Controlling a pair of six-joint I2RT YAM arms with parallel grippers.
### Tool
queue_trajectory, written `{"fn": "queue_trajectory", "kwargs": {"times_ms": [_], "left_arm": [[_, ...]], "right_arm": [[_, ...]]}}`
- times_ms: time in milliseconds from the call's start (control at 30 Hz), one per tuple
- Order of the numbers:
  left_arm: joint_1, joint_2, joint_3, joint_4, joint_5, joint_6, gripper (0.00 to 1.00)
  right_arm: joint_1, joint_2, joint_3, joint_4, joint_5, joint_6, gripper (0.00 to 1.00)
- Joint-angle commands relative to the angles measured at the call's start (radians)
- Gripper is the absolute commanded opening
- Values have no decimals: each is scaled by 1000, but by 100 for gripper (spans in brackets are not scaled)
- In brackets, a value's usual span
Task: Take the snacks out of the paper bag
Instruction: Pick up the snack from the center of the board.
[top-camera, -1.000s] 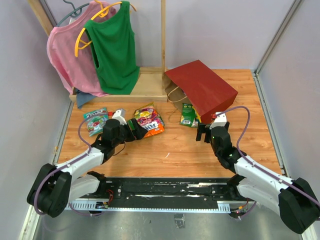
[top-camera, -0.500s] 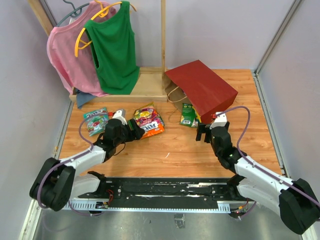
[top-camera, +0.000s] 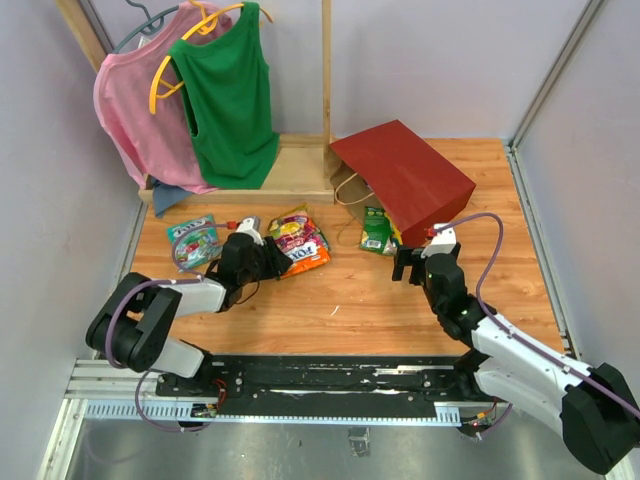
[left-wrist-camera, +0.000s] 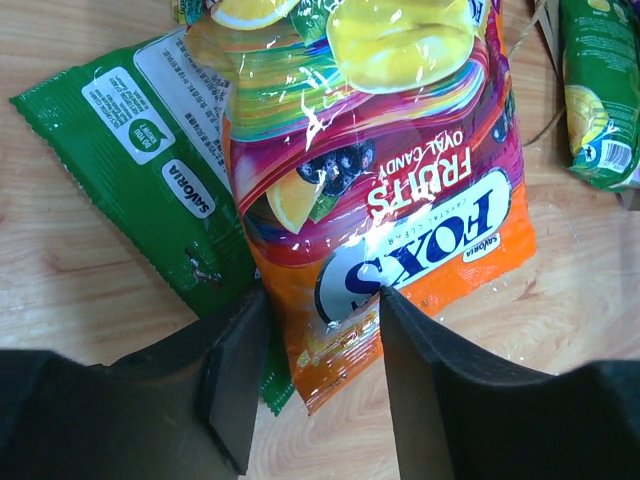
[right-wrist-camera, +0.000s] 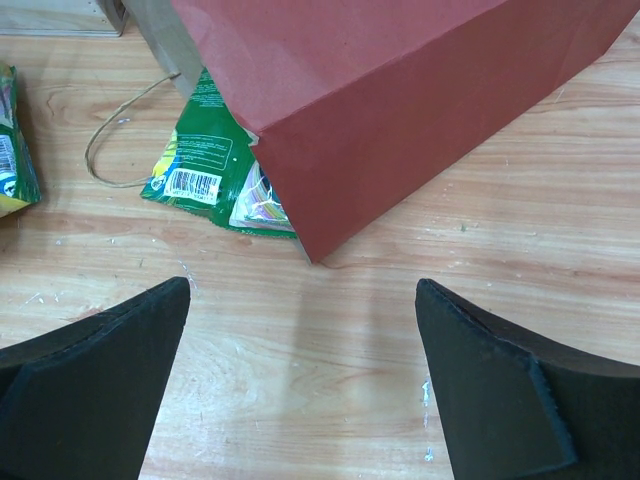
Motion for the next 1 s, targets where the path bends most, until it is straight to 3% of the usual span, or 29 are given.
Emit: {"fn": "queue_trajectory", "kwargs": {"times_ms": [0,100,333,567,800,967], "left_arm": [[1,48,35,94,23,-8,47],[1,49,43,92,31,-14,30],[3,-66,44,5,-30,-1,19],[28,-293,33,-150,-145,18,4],[175,-544,-9,-268,-182,-30,1],[321,-542,-79,-228,-34,-75,0]], "right_arm": [[12,-17,18,-1,6,11,97],[12,-18,17,-1,7,9,97],[12,-15,19,-1,5,10,97],[12,-11,19,2,2,8,97],[11,8,23,5,-6,9,97],[12,17,25,10,-15,13,97]]}}
